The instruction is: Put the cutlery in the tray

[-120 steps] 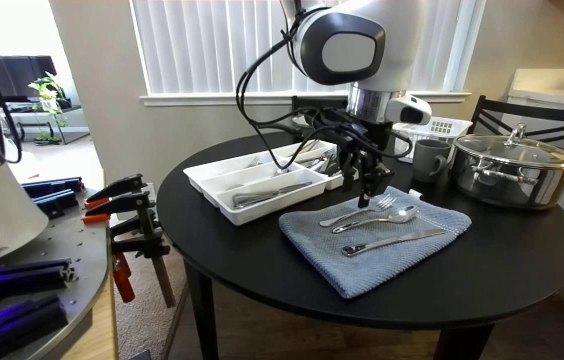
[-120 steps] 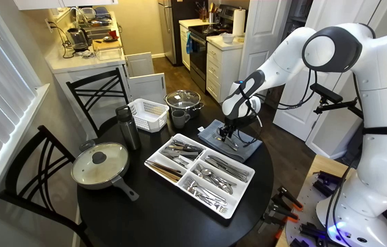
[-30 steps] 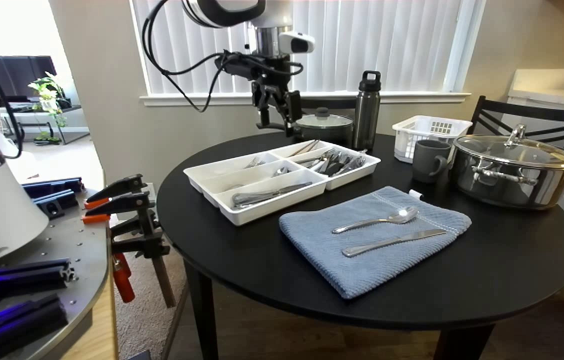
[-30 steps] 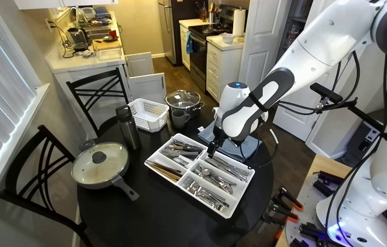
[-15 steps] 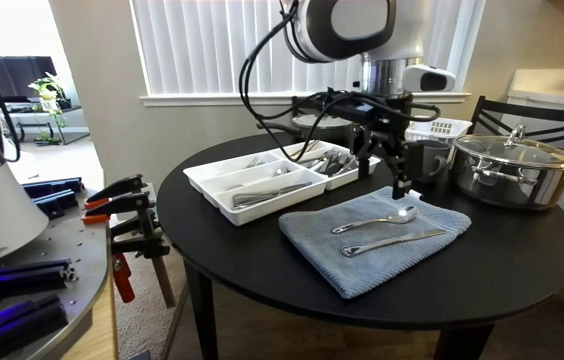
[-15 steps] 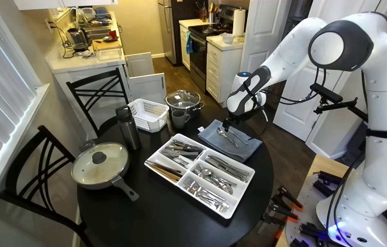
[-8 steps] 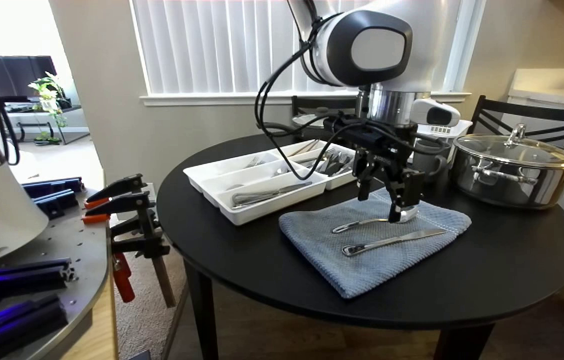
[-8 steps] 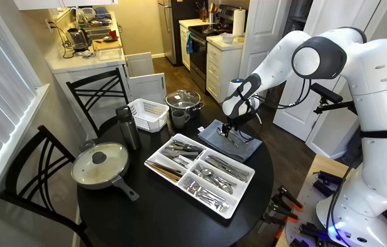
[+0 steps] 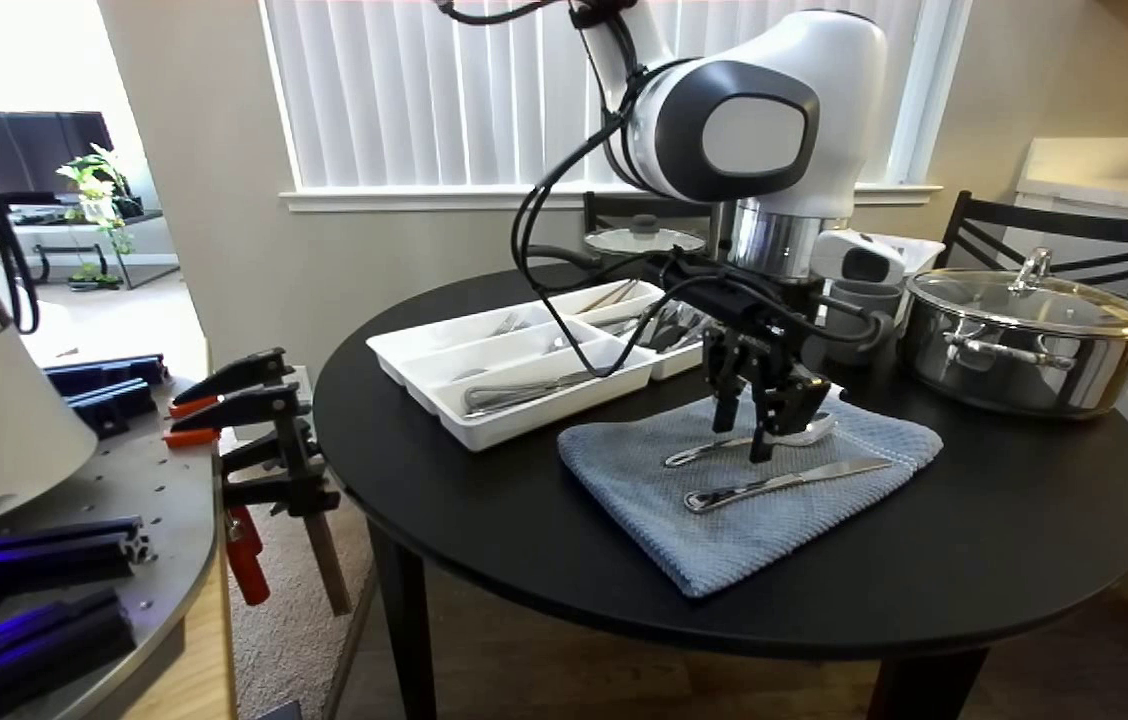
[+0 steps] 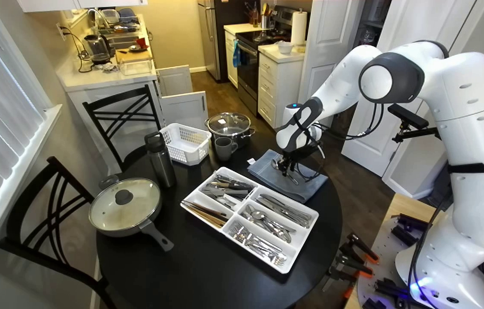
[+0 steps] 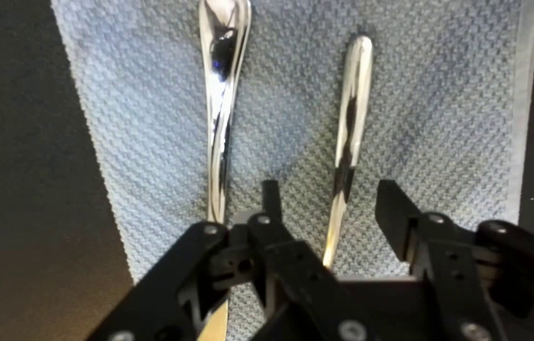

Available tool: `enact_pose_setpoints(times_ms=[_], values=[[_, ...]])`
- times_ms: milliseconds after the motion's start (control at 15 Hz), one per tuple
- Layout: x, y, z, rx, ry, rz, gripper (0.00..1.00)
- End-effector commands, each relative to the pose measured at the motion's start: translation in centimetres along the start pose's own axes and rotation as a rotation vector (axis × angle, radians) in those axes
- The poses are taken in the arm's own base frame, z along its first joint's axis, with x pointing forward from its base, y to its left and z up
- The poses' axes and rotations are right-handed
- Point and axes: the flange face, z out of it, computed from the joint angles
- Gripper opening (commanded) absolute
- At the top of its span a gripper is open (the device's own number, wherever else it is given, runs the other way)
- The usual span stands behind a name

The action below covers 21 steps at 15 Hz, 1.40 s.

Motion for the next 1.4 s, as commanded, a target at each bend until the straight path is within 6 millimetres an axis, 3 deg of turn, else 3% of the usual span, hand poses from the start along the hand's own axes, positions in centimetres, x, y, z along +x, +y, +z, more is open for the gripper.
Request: enact_pose_setpoints(times_ms=[0,267,400,733,800,1067,1333], values=[[0.3,-0.1,0.2,0.026,-0.017,0.014,0.27],[0.5,-0.2,0.3,0.030,-0.017,0.013,0.14],[0.6,-0.1,0.3,0.034,-0.018,0.018,0.03],[0.4,-0.1,-1.2,0.058,-0.008,0.012,0.08],[0.3,-0.3,-2.1,0.066,0.004,0.003,0.03],[-0.4,-2.8,-6.0,0.080,0.041,-0.062,0.03],[-2.6,-8.3,-8.9,0.147,-0.005,-0.204,0.03]])
